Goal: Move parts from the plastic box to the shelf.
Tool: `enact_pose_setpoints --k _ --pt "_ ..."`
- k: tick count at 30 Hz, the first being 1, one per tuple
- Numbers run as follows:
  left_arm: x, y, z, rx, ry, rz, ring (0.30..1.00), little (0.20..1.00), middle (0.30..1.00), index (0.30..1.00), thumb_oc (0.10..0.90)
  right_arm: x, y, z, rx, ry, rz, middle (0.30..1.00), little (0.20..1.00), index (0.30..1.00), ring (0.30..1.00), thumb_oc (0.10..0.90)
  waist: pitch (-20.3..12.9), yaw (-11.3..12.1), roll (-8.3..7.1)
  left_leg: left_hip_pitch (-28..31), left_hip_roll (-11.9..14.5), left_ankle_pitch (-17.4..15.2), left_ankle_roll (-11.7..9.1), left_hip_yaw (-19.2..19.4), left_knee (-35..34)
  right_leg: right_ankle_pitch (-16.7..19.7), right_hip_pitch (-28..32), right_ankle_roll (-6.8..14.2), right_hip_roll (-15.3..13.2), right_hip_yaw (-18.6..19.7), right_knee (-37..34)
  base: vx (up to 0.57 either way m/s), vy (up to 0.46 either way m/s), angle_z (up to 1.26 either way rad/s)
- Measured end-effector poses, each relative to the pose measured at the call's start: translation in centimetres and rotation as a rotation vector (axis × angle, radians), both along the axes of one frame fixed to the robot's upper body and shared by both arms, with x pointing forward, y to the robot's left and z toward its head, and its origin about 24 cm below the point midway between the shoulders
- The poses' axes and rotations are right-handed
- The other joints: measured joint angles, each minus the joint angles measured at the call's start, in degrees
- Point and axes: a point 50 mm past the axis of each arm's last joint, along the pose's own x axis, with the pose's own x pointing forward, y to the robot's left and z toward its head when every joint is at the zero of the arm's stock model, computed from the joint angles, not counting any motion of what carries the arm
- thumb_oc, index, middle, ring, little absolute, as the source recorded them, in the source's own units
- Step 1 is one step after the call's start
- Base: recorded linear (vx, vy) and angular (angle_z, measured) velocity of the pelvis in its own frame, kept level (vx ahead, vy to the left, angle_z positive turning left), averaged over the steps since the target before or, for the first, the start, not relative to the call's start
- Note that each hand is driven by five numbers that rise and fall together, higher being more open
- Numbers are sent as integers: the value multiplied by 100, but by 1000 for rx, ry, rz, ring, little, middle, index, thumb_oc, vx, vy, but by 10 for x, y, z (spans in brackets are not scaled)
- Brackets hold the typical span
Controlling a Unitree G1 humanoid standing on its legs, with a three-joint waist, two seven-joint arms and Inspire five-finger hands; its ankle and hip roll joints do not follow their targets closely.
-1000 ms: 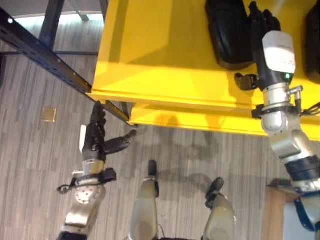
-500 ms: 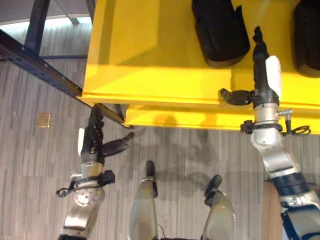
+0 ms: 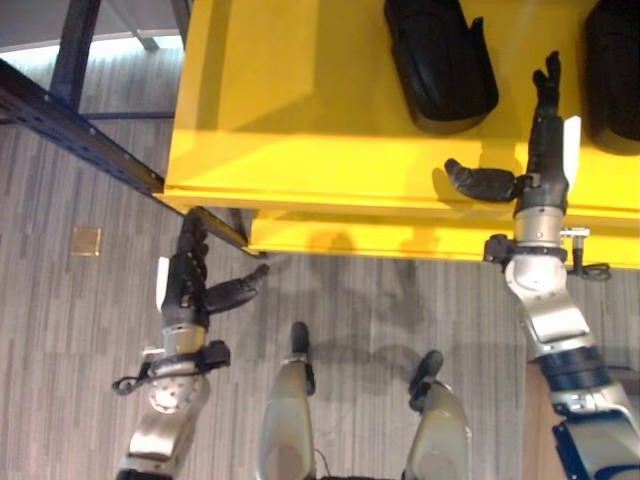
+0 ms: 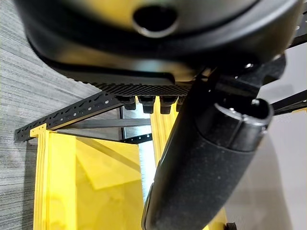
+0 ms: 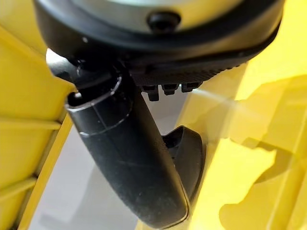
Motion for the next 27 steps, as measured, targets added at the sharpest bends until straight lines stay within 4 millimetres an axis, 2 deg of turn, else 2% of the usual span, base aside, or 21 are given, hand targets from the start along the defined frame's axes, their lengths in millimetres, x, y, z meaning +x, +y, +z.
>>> enact_pose_setpoints --k 7,10,14,27 --pt "0 -1 0 -1 2 -10 1000 1000 1000 1000 900 8 -5 2 80 2 16 1000 1000 1000 1000 900 -1 44 2 4 -5 4 0 -12 -3 -16 -2 -4 -11 -2 32 9 -8 0" --pt "0 -2 -2 0 9 -24 1000 1000 1000 1000 900 12 -11 -6 115 44 8 1000 1000 1000 1000 900 1 157 11 3 -15 6 -4 -32 -18 -53 -2 1 -25 -21 63 16 -24 3" --pt "-1 -1 -3 -2 14 -24 1000 1000 1000 1000 900 20 -17 -12 160 98 11 1000 1000 1000 1000 900 8 198 23 2 -24 41 -57 -70 -49 -90 -2 8 -34 -53 112 19 -24 5" --pt "0 -2 -4 -31 20 -45 1000 1000 1000 1000 900 31 -24 -5 200 135 61 1000 1000 1000 1000 900 18 319 47 52 -24 93 -94 -94 -112 -137 6 26 -43 -85 178 2 -3 1"
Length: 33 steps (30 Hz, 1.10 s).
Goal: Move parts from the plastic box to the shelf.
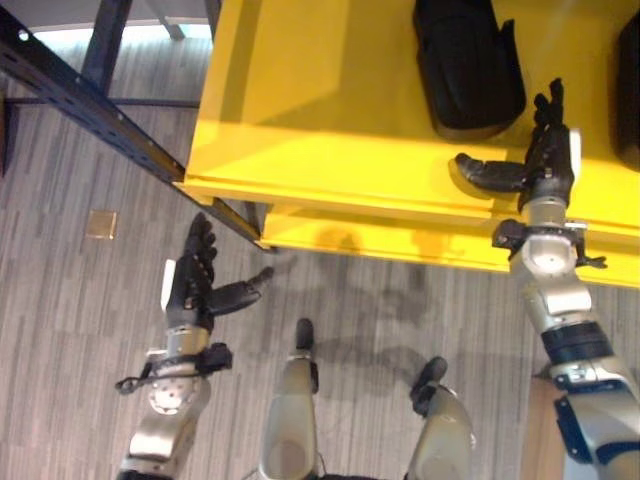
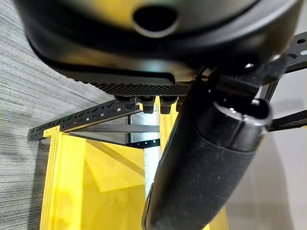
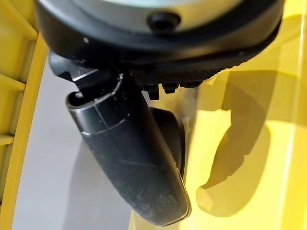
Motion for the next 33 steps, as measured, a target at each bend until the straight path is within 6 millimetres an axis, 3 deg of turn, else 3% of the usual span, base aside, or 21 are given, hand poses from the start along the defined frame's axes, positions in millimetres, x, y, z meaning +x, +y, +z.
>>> enact_pose_setpoints --k 21,33 --pt "2 -1 2 -1 -9 -7 1000 1000 1000 1000 900 8 5 0 47 16 68 1000 1000 1000 1000 900 -2 -10 2 32 7 78 -12 -57 -80 -42 2 -42 -3 -48 107 -1 1 0" --pt "2 -1 2 0 -9 -10 1000 1000 1000 1000 900 2 10 -10 28 35 120 1000 1000 1000 1000 900 -2 2 1 35 5 89 14 -141 -78 -63 65 -78 6 -118 115 -4 2 1"
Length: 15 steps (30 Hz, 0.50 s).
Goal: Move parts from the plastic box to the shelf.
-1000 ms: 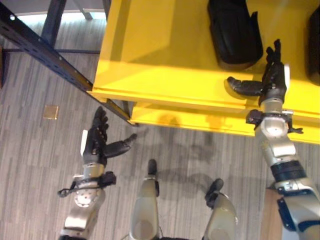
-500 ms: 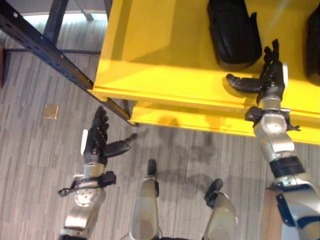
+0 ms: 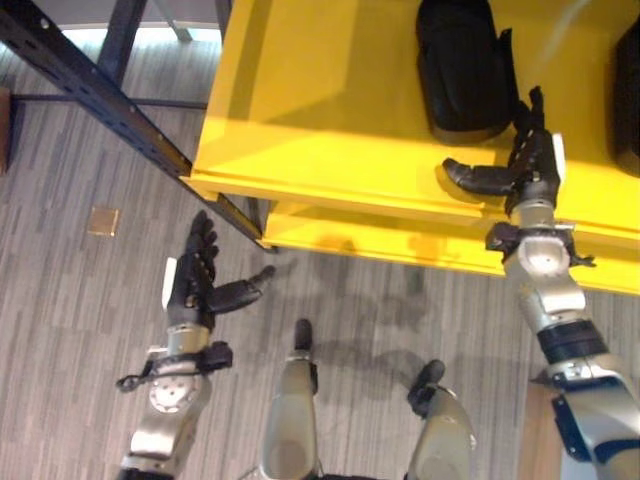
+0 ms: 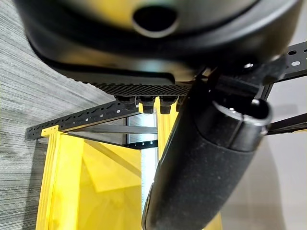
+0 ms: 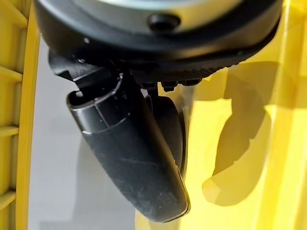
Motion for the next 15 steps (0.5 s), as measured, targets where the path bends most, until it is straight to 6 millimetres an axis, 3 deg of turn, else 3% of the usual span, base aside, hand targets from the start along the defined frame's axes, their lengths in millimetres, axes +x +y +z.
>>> enact_pose_setpoints --k 15 --pt "1 -1 1 0 -7 -9 1000 1000 1000 1000 900 -7 9 -17 15 19 49 1000 1000 1000 1000 900 -8 0 -17 115 3 -5 6 -22 -5 0 163 3 9 -50 -38 -1 2 1"
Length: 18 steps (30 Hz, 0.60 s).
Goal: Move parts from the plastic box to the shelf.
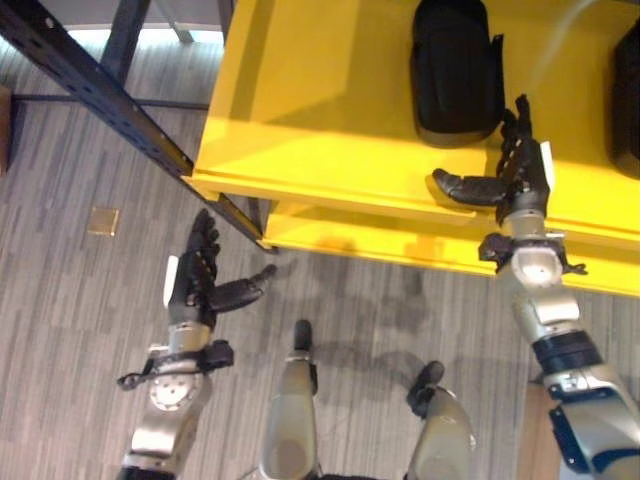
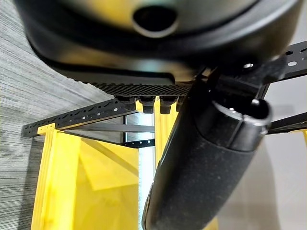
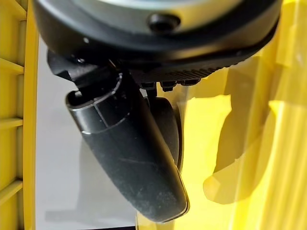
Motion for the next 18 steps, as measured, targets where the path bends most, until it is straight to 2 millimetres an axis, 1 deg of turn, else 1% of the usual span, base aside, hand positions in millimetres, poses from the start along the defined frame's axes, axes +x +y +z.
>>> enact_pose_setpoints --k 6,15,18 --pt "0 0 -1 0 3 0 1000 1000 1000 1000 900 -5 4 -5 -5 3 32 1000 1000 1000 1000 900 -3 0 -21 -10 11 2 -3 -4 -1 0 -3 -2 13 0 -17 0 0 0" --pt "0 0 0 0 1 -1 1000 1000 1000 1000 900 -5 5 -5 -7 5 36 1000 1000 1000 1000 900 -9 -3 -77 -8 17 2 -3 -4 3 7 3 -6 23 -1 -24 0 0 0" --pt "0 0 0 0 0 -1 1000 1000 1000 1000 900 -5 6 -6 -6 8 40 1000 1000 1000 1000 900 -7 -2 -116 -2 17 2 -3 -4 8 11 9 -7 24 -1 -29 0 0 0"
